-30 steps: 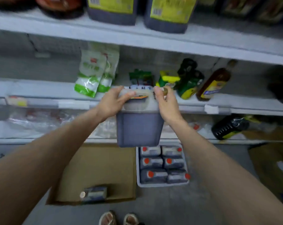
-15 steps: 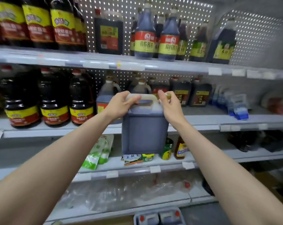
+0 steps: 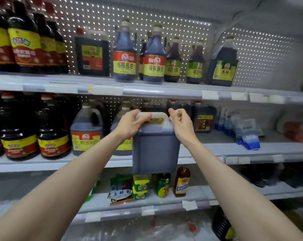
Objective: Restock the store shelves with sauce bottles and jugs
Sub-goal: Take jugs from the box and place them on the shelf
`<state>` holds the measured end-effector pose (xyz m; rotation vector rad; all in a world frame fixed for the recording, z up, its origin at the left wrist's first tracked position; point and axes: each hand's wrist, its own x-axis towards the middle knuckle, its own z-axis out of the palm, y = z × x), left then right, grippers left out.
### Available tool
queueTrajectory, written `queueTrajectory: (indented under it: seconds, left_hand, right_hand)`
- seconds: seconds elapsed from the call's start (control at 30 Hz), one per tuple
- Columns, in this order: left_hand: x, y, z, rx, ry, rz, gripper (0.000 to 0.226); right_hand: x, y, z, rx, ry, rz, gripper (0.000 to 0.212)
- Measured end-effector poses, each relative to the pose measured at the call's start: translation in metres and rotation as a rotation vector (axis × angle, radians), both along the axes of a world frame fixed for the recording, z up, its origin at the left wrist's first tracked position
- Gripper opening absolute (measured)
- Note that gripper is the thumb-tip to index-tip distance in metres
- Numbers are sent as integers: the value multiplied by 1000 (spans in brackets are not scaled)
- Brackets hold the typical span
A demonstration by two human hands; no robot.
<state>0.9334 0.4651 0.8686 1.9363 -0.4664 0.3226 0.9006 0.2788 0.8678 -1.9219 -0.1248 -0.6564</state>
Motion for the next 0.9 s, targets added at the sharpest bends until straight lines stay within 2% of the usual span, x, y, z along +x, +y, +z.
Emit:
queueTrajectory:
  seconds: [0.3, 0.43, 0.73, 0.77, 0.83, 0.9]
  left_hand:
    - [72, -82, -42, 20, -32, 224, 37]
    - [93, -101, -51, 28, -36, 255, 29]
    - [142, -110, -68, 101, -44, 306, 38]
    - [147, -110, -68, 111, -47, 306, 37]
    - [152, -110, -67, 115, -55, 308, 36]
    - [156, -111, -68, 123, -69, 311, 36]
  right_hand:
    - [97, -78, -35, -3, 40, 123, 33]
    - [125, -95, -47, 12, 40, 117, 30]
    - [179, -104, -70, 49, 82, 99, 23]
    - [182, -104, -69, 44, 83, 99, 25]
    - [187, -105, -70, 32, 76, 107, 44]
    - [189, -106, -71, 44, 80, 114, 53]
